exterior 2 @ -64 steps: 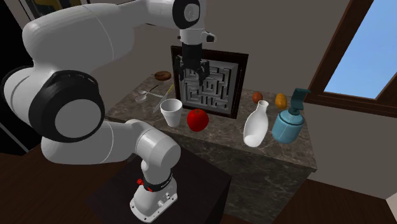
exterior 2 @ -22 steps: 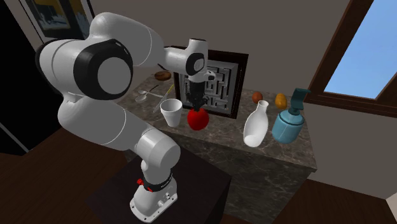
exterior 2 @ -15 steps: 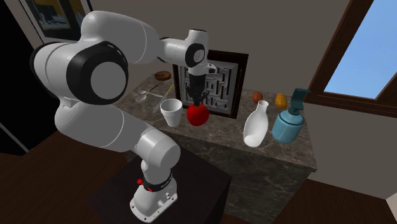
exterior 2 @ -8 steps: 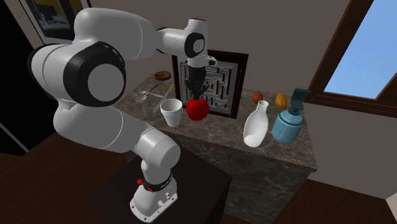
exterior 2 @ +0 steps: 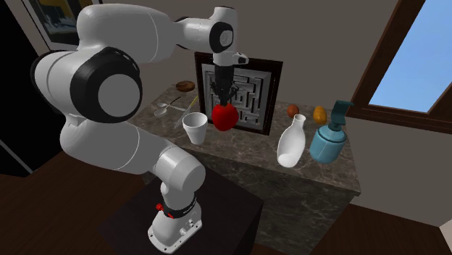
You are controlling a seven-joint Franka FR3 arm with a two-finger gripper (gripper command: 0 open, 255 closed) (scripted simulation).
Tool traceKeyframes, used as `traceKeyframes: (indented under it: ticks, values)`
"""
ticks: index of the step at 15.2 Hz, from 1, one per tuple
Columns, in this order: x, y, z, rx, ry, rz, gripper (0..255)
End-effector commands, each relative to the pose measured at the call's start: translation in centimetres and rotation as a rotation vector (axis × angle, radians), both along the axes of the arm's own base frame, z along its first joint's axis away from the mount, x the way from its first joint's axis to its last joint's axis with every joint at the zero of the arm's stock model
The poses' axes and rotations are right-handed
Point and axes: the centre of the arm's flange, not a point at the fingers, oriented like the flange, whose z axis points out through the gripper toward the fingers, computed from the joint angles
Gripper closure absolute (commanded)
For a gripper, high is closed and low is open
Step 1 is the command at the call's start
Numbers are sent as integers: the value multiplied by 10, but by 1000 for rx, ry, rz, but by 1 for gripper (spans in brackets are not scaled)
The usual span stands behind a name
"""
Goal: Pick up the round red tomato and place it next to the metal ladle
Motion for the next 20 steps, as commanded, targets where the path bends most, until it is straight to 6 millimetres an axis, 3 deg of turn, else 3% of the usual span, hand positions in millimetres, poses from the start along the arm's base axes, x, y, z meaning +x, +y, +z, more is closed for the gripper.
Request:
traceKeyframes:
  ticks: [1, 13, 20]
  values:
    - [-1, 0, 11, 0, 0, 0, 255]
    - [-1, 0, 74, 0, 0, 0, 255]
    - [-32, 87, 74, 0, 0, 0, 255]
